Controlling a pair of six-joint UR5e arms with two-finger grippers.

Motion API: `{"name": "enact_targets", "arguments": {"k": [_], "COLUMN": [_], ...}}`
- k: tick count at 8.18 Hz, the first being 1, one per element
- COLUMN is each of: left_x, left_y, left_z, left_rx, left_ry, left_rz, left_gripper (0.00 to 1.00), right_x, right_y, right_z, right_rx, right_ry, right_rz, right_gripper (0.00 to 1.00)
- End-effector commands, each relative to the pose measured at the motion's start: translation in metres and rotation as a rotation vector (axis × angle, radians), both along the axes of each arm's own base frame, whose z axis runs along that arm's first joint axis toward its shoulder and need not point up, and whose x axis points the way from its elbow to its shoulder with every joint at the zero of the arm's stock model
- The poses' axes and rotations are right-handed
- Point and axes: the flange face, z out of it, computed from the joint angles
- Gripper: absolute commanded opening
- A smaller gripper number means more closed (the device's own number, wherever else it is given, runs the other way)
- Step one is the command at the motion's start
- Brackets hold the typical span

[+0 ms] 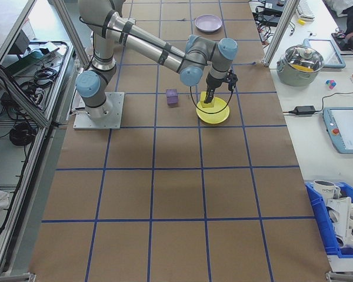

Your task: Sort blocks by color into plates

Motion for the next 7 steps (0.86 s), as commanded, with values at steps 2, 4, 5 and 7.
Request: {"name": "enact_targets", "arguments": {"k": [2, 4, 5, 7], "left_x": [0.001, -0.001, -0.001, 0.001], "left_y": [-0.005, -0.022, -0.031, -0.046], "left_z": [-0.008, -0.038, -0.059, -0.089], "left_rx": [0.015, 0.066, 0.102, 0.153], "left_ry": [-0.001, 0.002, 0.0, -0.004], "left_rz": [0.005, 0.001, 0.001, 0.005], "left_gripper": [1.0, 1.0, 1.0, 1.0], "right_x": [0.014, 0.013, 0.012, 0.012], "right_y": [-0.035, -0.041, -0.041, -0.037], "right_z": [-0.04, -0.068, -0.071, -0.061], "right_rx": [-0.085, -0.054, -0.046, -0.044], "right_ry": [0.002, -0.011, -0.002, 0.01], "right_rz": [0.174, 0.173, 0.174, 0.176], "right_gripper": [0.0, 0.0, 0.41, 1.0]}}
